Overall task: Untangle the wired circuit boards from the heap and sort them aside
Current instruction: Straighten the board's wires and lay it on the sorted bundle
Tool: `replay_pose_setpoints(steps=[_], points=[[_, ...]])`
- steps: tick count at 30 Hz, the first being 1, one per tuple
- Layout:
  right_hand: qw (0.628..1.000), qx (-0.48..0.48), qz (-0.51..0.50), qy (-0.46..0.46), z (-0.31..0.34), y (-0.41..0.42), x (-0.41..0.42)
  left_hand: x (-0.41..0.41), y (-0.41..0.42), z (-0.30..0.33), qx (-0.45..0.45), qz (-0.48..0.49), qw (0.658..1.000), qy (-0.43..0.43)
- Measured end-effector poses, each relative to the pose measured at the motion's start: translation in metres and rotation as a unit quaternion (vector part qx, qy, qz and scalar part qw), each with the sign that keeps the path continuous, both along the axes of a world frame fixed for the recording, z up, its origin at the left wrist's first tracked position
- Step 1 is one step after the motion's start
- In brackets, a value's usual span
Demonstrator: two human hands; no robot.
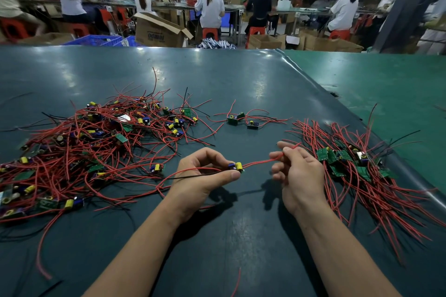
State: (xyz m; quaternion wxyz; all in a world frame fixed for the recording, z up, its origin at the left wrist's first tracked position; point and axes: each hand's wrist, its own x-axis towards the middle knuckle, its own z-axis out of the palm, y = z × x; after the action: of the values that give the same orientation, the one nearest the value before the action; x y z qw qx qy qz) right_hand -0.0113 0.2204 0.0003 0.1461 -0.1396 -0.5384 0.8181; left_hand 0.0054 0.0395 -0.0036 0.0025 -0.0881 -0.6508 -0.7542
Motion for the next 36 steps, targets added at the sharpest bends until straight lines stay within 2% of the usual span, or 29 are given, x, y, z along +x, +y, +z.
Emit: replay_pose_setpoints(steps=[7,14,20,26,29,31,34,36], points=[[1.000,-0.003,0.012,0.016,0.003,0.002,0.001,0.001,0.000,0.000,0.017,-0.014,1.000,0.007],[0.997,-0.079,-0.011,0.017,0.009,0.005,0.002,0.000,-0.003,0.000,0.033,-0.005,0.999,0.005],[0.996,-0.079,0.032,0.012,0.006,0.010,0.001,0.000,-0.006,0.000,0.037,-0.039,0.999,0.006],[0.999,0.022,-0.005,0.029,0.004,0.010,0.001,0.000,-0.005,-0.001,0.054,-0.023,0.998,0.009],[0.996,-0.050,0.067,-0.017,0.006,0.002,0.002,-0.004,-0.001,-0.002,0.088,0.078,0.992,0.039],[0.984,-0.039,0.159,-0.071,0.005,-0.006,0.006,-0.006,0.000,-0.003,0.088,0.132,0.986,0.057],[0.963,0.027,0.260,-0.066,-0.001,-0.019,0.012,-0.004,0.003,-0.006,0.054,0.119,0.990,0.058],[0.967,0.041,0.249,-0.045,-0.005,-0.022,0.012,-0.002,0.006,-0.006,0.023,0.097,0.994,0.052]])
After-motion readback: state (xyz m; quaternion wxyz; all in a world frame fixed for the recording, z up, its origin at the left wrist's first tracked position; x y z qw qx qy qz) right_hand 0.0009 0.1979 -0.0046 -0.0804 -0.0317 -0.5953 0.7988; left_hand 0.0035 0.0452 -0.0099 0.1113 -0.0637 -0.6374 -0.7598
